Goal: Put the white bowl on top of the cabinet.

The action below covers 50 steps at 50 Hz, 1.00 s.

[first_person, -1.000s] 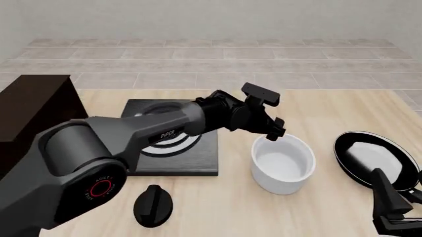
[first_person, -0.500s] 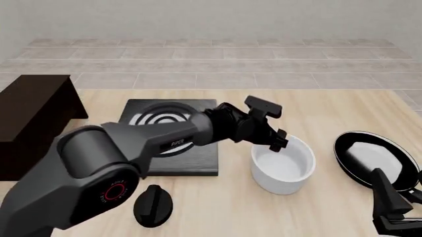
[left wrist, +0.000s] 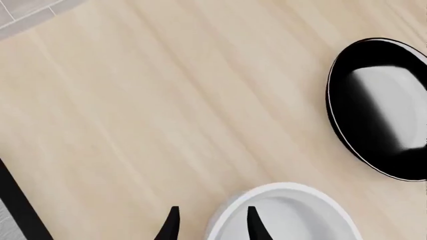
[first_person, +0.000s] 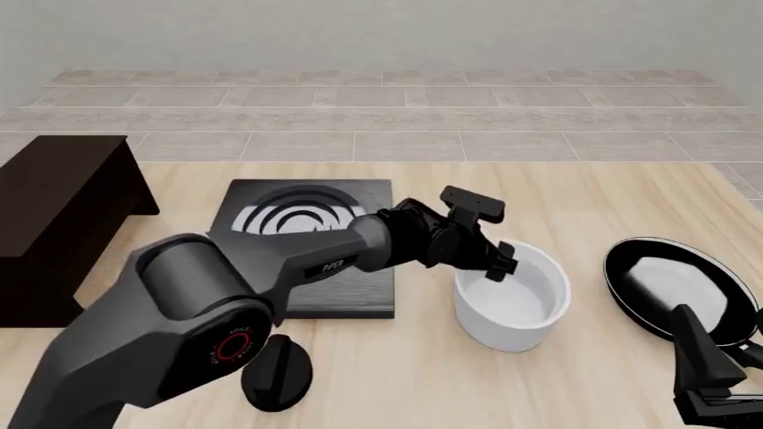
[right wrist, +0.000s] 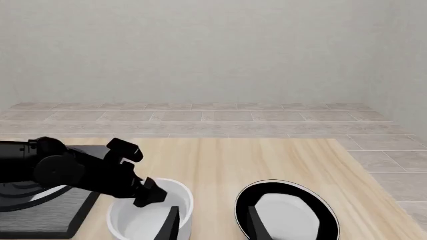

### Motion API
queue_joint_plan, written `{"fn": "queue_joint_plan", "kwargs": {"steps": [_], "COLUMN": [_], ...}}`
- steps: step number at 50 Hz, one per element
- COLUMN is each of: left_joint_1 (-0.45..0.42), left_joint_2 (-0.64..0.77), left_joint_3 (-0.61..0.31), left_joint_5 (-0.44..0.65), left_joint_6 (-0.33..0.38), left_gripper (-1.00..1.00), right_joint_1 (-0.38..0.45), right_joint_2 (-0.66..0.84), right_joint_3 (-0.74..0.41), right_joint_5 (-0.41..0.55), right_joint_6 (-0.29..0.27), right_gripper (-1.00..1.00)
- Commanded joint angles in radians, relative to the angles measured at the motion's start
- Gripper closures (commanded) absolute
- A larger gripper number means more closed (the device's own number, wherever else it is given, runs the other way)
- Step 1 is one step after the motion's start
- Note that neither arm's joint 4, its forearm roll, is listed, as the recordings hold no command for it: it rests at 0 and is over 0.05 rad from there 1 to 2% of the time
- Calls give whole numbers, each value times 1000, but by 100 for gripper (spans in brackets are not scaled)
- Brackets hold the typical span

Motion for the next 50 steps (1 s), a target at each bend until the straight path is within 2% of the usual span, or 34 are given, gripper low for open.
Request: {"fn": "queue_joint_plan", "kwargs": {"steps": [1,11,12,19,36,50], "left_joint_1": [8,16,29,33,14,55], "left_joint_2": [61,132,155,152,8,-95], "left_joint_3": [-21,-77,-107,-101,3,34], "left_joint_5": [-4,13,32,23,7,28], "left_joint_6": [-4,11,7,5,20,48], "left_gripper": [-100,-100,100,100,100,100], "right_joint_1": [0,0,0,0,0,0], "right_joint_2": [0,0,0,0,0,0], "right_joint_3": [0,0,0,0,0,0], "right_joint_5": [0,0,0,0,0,0], "right_joint_6": [0,0,0,0,0,0], "right_gripper": [-100,-100,-100,-100,-100,-100]}}
